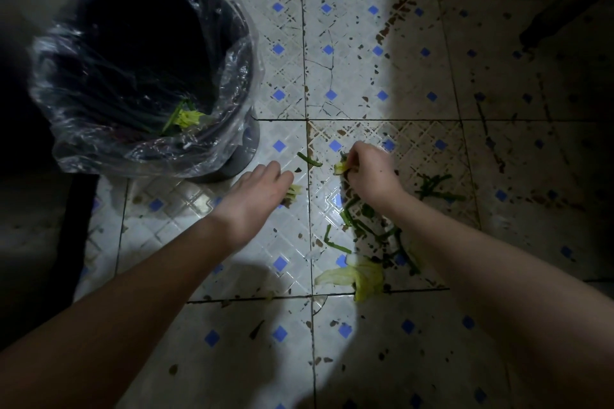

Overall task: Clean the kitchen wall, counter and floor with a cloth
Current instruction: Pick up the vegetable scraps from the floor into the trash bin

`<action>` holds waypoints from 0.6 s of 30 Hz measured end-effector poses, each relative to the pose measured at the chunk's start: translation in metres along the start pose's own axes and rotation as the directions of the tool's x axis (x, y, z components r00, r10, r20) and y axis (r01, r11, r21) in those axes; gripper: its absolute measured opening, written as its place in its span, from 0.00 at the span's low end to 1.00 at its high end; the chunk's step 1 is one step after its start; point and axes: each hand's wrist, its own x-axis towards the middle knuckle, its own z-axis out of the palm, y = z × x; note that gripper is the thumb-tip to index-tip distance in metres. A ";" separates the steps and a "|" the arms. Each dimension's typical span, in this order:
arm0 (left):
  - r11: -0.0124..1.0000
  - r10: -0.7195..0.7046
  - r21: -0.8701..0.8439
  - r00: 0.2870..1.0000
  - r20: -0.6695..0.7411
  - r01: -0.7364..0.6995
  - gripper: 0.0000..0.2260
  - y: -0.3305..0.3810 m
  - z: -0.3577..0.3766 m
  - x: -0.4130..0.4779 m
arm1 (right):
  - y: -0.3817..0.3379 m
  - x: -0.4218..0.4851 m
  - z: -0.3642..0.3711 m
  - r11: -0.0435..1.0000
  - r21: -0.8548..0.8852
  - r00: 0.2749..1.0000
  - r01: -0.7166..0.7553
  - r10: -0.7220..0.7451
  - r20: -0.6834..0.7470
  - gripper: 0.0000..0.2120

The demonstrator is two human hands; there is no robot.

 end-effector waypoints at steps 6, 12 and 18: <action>1.000 0.000 0.023 1.000 0.009 0.000 0.19 -0.002 -0.005 -0.005 | -0.030 0.001 0.005 0.977 0.153 0.989 0.150 -0.149 -0.017 0.07; 0.999 -0.032 0.011 0.997 0.065 0.031 0.21 -0.005 -0.016 -0.016 | -0.053 0.006 0.023 0.948 0.091 0.950 0.304 -0.309 0.048 0.09; 0.999 -0.042 0.022 0.997 0.067 0.041 0.22 -0.009 -0.015 -0.025 | -0.053 0.005 0.033 0.955 -0.072 0.956 0.287 -0.282 0.077 0.15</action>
